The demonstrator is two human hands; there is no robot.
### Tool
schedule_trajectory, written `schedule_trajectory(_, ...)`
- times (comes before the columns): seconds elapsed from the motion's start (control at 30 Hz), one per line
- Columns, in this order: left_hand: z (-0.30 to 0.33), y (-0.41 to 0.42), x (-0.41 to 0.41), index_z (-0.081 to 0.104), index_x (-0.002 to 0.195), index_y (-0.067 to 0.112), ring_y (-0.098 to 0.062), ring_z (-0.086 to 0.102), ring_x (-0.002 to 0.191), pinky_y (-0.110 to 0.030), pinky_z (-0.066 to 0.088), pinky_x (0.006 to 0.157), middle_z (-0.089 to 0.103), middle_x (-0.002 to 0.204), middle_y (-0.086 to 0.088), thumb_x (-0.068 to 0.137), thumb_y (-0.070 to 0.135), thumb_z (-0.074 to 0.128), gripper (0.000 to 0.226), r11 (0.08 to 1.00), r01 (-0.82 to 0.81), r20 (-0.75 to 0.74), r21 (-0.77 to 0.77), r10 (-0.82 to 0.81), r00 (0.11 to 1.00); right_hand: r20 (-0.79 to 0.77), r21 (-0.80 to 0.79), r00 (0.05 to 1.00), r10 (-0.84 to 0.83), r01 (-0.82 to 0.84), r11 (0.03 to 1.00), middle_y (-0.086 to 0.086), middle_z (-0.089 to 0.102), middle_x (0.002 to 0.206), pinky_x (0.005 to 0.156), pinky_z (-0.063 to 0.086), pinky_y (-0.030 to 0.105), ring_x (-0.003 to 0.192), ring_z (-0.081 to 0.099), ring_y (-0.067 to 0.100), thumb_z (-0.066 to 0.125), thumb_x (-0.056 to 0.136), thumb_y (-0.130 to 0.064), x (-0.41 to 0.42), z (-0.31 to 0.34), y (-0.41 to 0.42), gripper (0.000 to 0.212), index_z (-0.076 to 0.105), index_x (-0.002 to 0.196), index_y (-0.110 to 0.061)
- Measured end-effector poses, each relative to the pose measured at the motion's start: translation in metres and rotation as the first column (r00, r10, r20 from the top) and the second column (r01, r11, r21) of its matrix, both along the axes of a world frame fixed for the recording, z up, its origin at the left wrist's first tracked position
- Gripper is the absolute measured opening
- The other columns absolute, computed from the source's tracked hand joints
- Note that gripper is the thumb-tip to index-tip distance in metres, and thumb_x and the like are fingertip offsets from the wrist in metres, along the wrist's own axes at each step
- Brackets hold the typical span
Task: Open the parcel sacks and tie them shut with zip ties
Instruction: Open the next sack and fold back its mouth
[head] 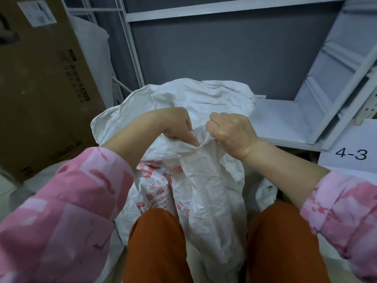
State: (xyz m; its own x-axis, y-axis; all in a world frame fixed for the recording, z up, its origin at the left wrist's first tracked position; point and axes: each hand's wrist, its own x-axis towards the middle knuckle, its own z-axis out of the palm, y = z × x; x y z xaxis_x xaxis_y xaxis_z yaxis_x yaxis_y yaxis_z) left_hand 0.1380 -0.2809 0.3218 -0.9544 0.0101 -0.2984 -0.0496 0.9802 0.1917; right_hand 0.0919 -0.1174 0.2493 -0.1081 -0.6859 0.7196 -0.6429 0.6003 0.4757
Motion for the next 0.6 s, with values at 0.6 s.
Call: schedule_trajectory(0.6,-0.007,-0.007,0.008,0.063,0.101,0.018,-0.014,0.059,0.088,-0.026,0.048,0.073,0.062,0.097,0.006,0.061,0.052,0.082,0.056,0.992,-0.056,-0.318,0.117,0.091,0.944,0.175,-0.096,0.971,-0.162,0.18,0.979,0.006,0.043,0.053,0.043,0.016,0.018,0.044,0.024,0.017,0.06,0.039,0.02,-0.024,-0.001,0.012,0.036,0.045,0.055,-0.009)
